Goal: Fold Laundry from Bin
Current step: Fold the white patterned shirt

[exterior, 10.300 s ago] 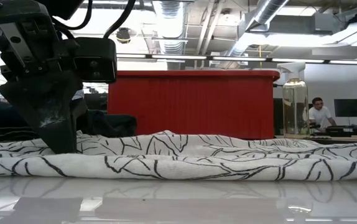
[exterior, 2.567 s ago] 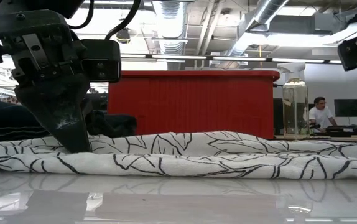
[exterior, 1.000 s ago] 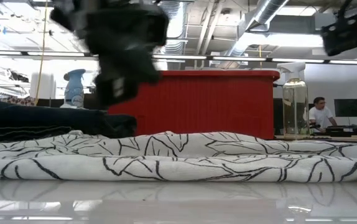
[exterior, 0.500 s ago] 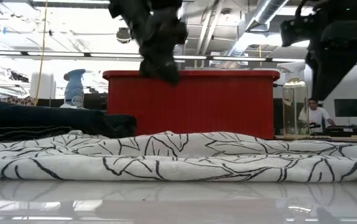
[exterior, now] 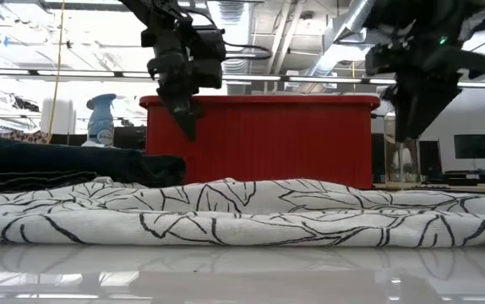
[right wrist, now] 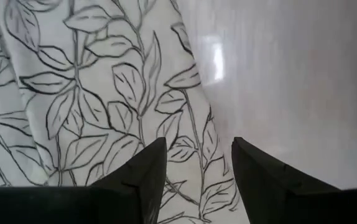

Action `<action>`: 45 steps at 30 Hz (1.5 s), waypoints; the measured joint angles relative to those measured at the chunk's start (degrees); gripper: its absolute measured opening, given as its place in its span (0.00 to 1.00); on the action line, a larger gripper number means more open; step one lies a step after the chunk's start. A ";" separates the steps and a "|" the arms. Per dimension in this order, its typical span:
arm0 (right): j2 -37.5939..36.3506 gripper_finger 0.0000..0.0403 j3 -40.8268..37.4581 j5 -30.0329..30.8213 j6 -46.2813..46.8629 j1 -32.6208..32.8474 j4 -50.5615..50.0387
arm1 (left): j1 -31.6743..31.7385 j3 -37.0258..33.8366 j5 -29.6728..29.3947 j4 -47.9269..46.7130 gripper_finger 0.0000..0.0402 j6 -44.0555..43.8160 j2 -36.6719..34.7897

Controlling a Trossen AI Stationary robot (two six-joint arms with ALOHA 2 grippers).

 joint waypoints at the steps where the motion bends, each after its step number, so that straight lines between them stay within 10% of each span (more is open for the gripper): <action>1: 1.02 0.51 0.00 -2.31 -1.88 -2.19 0.08 | -0.33 0.00 0.85 0.45 0.46 1.14 0.08; 15: 18.43 0.49 -0.02 -12.25 -21.86 -21.93 1.72 | -0.17 0.00 11.91 -0.86 0.46 8.96 9.08; 45: 19.83 0.49 0.00 -13.01 -21.53 -23.15 5.19 | -9.18 -12.31 -2.36 12.92 0.35 10.72 10.76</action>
